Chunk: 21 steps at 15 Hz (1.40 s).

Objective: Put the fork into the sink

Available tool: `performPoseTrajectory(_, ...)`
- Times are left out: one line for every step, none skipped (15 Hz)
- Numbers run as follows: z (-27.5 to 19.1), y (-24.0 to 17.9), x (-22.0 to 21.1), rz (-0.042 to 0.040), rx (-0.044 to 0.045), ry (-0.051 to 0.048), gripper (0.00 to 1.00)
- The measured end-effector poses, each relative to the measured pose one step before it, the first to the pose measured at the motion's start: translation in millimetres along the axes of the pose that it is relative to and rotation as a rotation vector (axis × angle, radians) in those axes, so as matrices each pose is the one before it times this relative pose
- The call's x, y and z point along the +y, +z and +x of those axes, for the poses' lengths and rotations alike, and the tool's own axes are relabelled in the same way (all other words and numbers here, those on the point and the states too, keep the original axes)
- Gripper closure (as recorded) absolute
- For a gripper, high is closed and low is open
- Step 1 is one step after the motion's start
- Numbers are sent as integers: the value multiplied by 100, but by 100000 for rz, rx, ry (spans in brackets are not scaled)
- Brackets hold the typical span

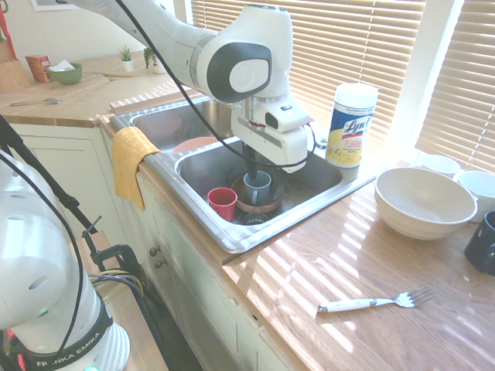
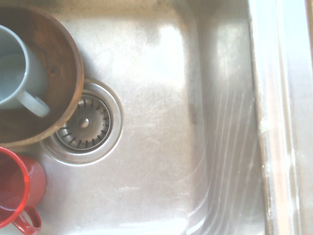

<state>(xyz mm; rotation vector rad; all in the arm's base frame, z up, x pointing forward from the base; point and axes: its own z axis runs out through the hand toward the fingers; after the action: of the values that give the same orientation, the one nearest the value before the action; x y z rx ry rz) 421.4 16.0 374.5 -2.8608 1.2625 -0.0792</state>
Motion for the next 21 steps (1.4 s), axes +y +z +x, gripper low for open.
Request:
performPoseTrajectory(3,68,-3,-111,-108,2,0)
performPoseTrajectory(39,34,14,-51,-60,655,0)
performPoseTrajectory(270,-179,64,338,247,1666,0)
performPoseTrajectory(602,-424,214,506,338,2249,0)
performPoseTrajectory(793,-558,449,461,247,2415,0)
performPoseTrajectory(943,-588,807,-99,-224,2868,0)
performPoseTrajectory(878,-552,1076,-320,-550,3087,0)
performPoseTrajectory(1108,-577,1452,-349,-1043,3435,0)
performPoseTrajectory(1233,-485,1603,-15,-1085,3096,0)
performPoseTrajectory(1294,-324,1661,-11,-1243,3001,0)
performPoseTrajectory(1446,-288,1764,172,-1103,2699,0)
performPoseTrajectory(1452,-185,1786,76,-935,2524,0)
performPoseTrajectory(1368,-84,1619,312,-384,2260,0)
performPoseTrajectory(1269,163,1671,112,-324,2059,0)
performPoseTrajectory(1157,453,1755,3,-719,2065,0)
performPoseTrajectory(1014,409,1573,292,-483,1830,0)
performPoseTrajectory(883,294,1230,332,234,1166,0)
performPoseTrajectory(715,153,773,358,784,302,0)
performPoseTrajectory(540,76,359,766,1033,-694,0)
performPoseTrajectory(342,102,40,751,1057,-1354,0)
performPoseTrajectory(221,68,-127,731,1271,-1678,0)
